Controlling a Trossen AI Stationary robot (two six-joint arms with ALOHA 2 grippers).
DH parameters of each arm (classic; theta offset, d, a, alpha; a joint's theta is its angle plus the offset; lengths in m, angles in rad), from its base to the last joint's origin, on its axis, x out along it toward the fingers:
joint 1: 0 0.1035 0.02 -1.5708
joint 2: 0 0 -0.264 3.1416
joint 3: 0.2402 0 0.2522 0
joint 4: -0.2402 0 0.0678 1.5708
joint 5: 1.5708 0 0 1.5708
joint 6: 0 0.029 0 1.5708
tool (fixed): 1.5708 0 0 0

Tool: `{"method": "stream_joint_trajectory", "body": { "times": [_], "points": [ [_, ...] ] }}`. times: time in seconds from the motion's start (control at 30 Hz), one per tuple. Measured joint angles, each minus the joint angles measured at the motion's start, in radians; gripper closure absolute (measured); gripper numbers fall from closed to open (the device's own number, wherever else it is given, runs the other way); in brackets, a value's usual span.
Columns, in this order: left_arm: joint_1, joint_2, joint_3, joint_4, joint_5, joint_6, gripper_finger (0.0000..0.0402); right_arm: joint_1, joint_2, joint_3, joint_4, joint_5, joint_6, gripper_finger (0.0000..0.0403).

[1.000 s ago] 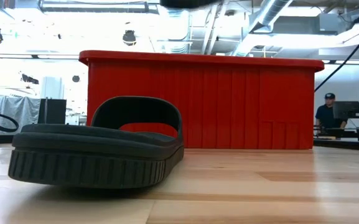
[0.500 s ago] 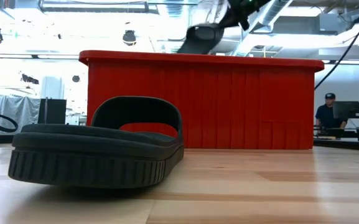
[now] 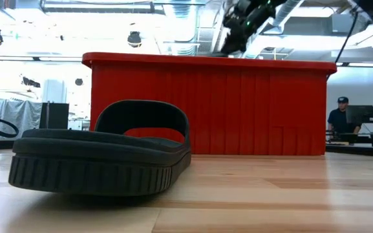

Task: Pick and place slides into bin
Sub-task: Put the black slide into the red organizer bin

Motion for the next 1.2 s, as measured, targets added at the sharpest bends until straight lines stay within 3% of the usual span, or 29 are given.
{"method": "stream_joint_trajectory", "body": {
  "times": [0.57,1.2],
  "points": [
    [0.000,0.001,-0.046,0.000,-0.012,-0.071,0.0178,-0.013,0.199,0.006,-0.075,-0.139,-0.057,0.0394],
    [0.000,0.000,-0.046,0.000,-0.021,-0.085,0.0178,-0.005,0.323,0.005,-0.057,-0.190,-0.070,0.0394]
  ]
}}
